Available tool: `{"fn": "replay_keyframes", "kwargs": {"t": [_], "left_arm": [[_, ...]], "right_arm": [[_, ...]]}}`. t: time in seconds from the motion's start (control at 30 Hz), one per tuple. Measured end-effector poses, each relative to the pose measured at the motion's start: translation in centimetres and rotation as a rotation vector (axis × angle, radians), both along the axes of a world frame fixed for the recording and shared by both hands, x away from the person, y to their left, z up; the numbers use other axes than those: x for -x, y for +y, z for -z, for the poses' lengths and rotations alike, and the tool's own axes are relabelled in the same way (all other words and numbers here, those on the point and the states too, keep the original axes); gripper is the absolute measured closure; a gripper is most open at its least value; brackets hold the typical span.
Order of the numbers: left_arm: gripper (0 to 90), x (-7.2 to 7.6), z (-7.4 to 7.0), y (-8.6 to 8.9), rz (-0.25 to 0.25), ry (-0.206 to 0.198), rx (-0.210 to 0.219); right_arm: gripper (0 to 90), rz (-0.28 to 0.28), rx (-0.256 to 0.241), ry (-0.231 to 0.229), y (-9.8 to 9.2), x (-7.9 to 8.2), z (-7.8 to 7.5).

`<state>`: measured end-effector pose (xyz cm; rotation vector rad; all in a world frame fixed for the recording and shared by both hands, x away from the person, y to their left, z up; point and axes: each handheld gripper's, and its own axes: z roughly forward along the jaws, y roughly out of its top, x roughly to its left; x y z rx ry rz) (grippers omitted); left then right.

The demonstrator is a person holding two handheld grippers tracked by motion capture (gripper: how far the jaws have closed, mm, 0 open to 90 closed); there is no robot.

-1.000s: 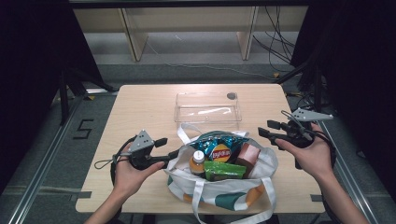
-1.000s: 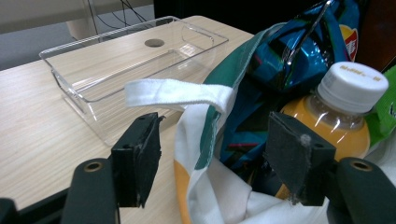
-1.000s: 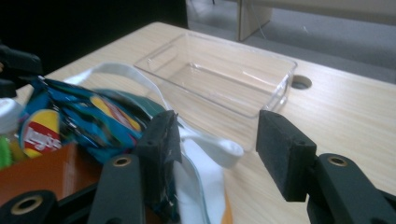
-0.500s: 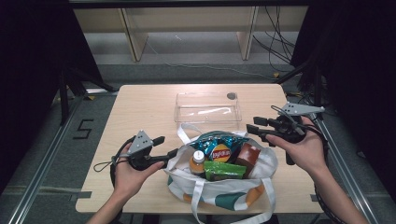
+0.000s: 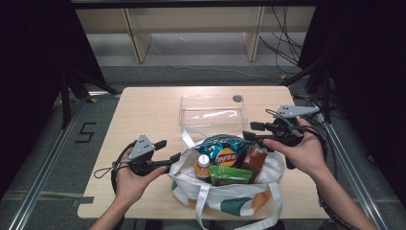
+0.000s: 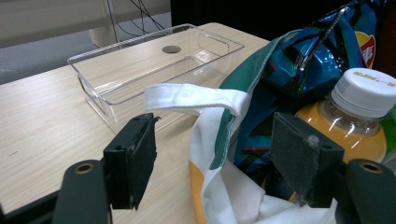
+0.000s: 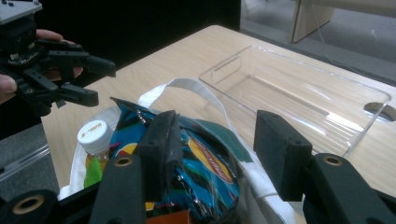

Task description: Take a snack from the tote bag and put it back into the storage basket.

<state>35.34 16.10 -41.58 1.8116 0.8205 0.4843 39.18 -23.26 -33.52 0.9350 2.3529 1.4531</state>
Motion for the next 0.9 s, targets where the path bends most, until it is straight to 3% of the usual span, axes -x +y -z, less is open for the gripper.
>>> {"fn": "replay_keyframes", "kwargs": {"t": [0.2,0.27,0.3,0.33,0.4,0.47,0.63,0.67,0.77,0.83,0.9], "left_arm": [[30.8,-0.1,0.0,-0.3,0.015,-0.005,0.002],[30.8,0.0,0.1,-0.3,0.018,-0.002,0.003],[30.7,0.1,0.1,-0.3,0.021,-0.002,0.005],[30.6,0.1,0.1,-0.4,0.026,-0.005,0.017],[30.4,0.2,-0.1,-0.4,0.032,-0.012,0.012],[30.4,0.3,-0.2,-0.4,0.028,-0.012,0.009],[30.2,0.2,-0.1,-0.4,0.020,-0.006,0.015],[30.2,0.1,-0.1,-0.4,0.025,-0.011,0.010],[30.1,0.0,-0.1,-0.4,0.027,-0.008,0.006],[29.9,0.0,0.0,-0.5,0.027,-0.004,0.013],[29.9,0.1,0.0,-0.5,0.028,-0.004,0.009]], "right_arm": [[47.8,-0.032,0.015,0.015,0.9,0.0,-0.2],[47.3,-0.063,0.046,-0.019,1.0,-0.2,-0.1],[47.2,-0.077,0.055,-0.006,1.1,-0.2,0.0],[47.2,-0.064,0.053,0.039,1.5,0.1,0.2],[47.0,-0.079,0.090,0.045,1.7,-0.1,0.7],[47.2,-0.084,0.103,0.088,2.0,0.0,1.0],[48.7,-0.125,0.150,0.092,2.3,-0.3,1.4],[49.0,-0.113,0.154,0.121,2.5,-0.3,1.5],[50.8,-0.122,0.179,0.139,2.6,-0.7,1.8],[51.8,-0.114,0.188,0.180,2.7,-0.9,1.9],[54.9,-0.106,0.200,0.185,2.6,-1.3,1.8]]}}
